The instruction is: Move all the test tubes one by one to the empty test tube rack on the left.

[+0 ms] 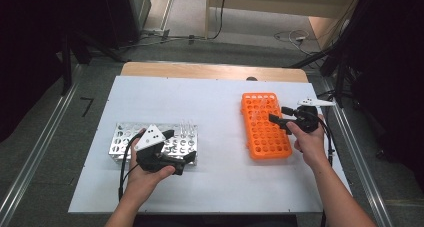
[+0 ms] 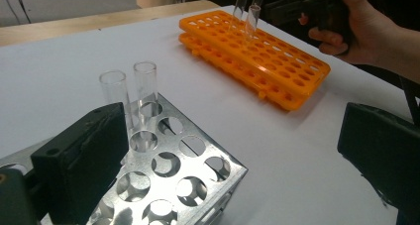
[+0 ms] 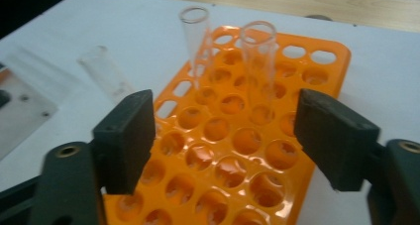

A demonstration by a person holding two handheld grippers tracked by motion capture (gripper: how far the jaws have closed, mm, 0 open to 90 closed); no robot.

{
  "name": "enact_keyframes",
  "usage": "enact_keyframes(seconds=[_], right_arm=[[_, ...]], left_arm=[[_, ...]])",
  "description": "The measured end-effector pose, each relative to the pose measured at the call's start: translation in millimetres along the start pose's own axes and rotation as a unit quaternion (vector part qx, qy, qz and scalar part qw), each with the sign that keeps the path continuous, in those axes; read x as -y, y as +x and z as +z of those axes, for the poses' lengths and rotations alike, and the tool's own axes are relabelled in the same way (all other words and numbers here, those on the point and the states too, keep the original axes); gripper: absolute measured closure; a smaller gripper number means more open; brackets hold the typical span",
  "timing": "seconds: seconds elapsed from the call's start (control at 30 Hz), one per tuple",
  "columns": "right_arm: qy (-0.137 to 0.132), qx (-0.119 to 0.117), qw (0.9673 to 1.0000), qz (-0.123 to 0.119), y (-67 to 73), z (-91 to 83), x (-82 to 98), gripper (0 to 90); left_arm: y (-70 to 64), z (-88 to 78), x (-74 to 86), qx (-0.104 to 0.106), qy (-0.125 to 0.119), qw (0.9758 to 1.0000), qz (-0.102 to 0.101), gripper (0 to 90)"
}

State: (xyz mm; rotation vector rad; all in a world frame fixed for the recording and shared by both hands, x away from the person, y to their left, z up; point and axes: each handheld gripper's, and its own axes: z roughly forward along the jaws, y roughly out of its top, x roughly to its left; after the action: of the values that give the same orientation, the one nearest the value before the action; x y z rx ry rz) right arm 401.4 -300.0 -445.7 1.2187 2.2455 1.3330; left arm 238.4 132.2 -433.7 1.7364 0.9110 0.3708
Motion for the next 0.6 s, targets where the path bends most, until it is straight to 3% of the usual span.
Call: enact_keyframes(seconds=[0.13, 0.27, 0.6], right_arm=[[0.008, 0.017, 0.9998, 0.006, -5.0, 9.3, -1.8, 42.6], [0.012, 0.031, 0.9994, -0.01, -7.3, 15.9, -3.9, 53.9], [0.04, 0.042, 0.9981, -0.02, -11.6, 31.4, -3.9, 61.8]], left_arm=[[0.0, 0.0, 0.2, 0.0, -0.001, 1.0, -0.001, 0.0], [0.7, -0.4, 0.8, -0.001, 0.0, 1.0, -0.003, 0.0], [1.0, 0.9, 1.5, 0.0, 0.003, 1.0, -0.006, 0.0]])
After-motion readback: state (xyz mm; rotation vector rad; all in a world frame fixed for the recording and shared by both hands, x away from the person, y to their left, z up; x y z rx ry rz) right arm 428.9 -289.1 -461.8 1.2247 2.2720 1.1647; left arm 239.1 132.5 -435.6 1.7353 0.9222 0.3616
